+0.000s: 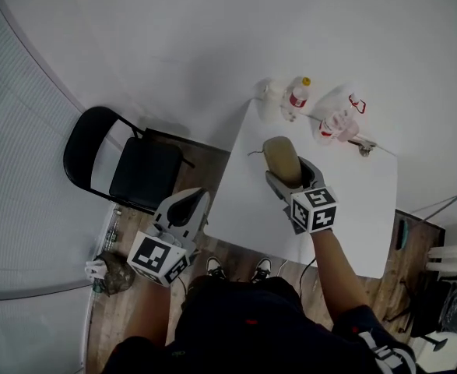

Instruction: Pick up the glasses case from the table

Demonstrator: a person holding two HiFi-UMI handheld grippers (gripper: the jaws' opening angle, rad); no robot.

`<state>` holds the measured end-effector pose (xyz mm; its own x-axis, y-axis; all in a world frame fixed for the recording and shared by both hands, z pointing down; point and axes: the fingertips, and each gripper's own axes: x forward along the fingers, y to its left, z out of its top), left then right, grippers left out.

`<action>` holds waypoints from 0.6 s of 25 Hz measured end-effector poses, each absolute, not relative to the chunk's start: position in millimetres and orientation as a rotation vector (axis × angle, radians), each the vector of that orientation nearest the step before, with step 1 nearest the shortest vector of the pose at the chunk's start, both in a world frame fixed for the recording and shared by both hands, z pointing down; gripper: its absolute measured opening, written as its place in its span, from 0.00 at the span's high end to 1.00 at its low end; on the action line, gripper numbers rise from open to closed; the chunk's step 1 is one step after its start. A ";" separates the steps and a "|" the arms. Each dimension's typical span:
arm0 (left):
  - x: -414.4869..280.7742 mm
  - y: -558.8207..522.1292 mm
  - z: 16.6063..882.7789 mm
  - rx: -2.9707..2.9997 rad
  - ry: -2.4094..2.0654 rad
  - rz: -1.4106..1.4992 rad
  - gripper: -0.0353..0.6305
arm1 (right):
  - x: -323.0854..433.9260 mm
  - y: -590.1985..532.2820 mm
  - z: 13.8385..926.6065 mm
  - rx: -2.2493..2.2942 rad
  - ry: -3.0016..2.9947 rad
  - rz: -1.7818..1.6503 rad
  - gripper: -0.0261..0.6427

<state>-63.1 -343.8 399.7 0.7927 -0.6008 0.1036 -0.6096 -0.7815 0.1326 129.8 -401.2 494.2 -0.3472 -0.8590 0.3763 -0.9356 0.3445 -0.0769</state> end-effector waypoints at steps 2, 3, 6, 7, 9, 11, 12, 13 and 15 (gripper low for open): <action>-50.7 -342.6 389.5 2.836 -0.938 0.059 0.92 | 139.3 -383.4 459.3 1.658 -2.384 0.345 0.40; -44.4 -342.7 383.7 2.843 -0.930 0.044 0.92 | 144.2 -374.9 441.7 1.680 -2.400 0.304 0.40; -27.4 -338.1 369.0 2.876 -0.904 0.011 0.92 | 157.1 -345.2 394.9 1.742 -2.436 0.188 0.40; -21.5 -335.4 364.4 2.890 -0.892 0.005 0.92 | 161.9 -335.1 381.8 1.764 -2.443 0.158 0.40; -8.9 -330.7 355.0 2.918 -0.864 -0.006 0.92 | 173.6 -317.8 359.9 1.814 -2.448 0.110 0.40; 3.4 -328.2 346.6 2.940 -0.840 -0.019 0.92 | 186.1 -305.0 344.5 1.860 -2.444 0.076 0.40; 8.9 -327.2 342.9 2.947 -0.831 -0.026 0.92 | 191.5 -299.6 338.8 1.877 -2.443 0.060 0.40; 13.6 -326.2 339.7 2.954 -0.822 -0.031 0.92 | 196.0 -294.8 334.3 1.889 -2.440 0.044 0.40; 20.8 -323.7 334.6 2.965 -0.810 -0.035 0.92 | 202.4 -286.3 328.1 1.908 -2.432 0.017 0.40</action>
<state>20.8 -323.7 334.6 0.8612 -0.5083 -0.0043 -0.5068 -0.8591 0.0715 202.4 -286.3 328.1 -0.2371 -0.9703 0.0468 -0.9709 0.2384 0.0224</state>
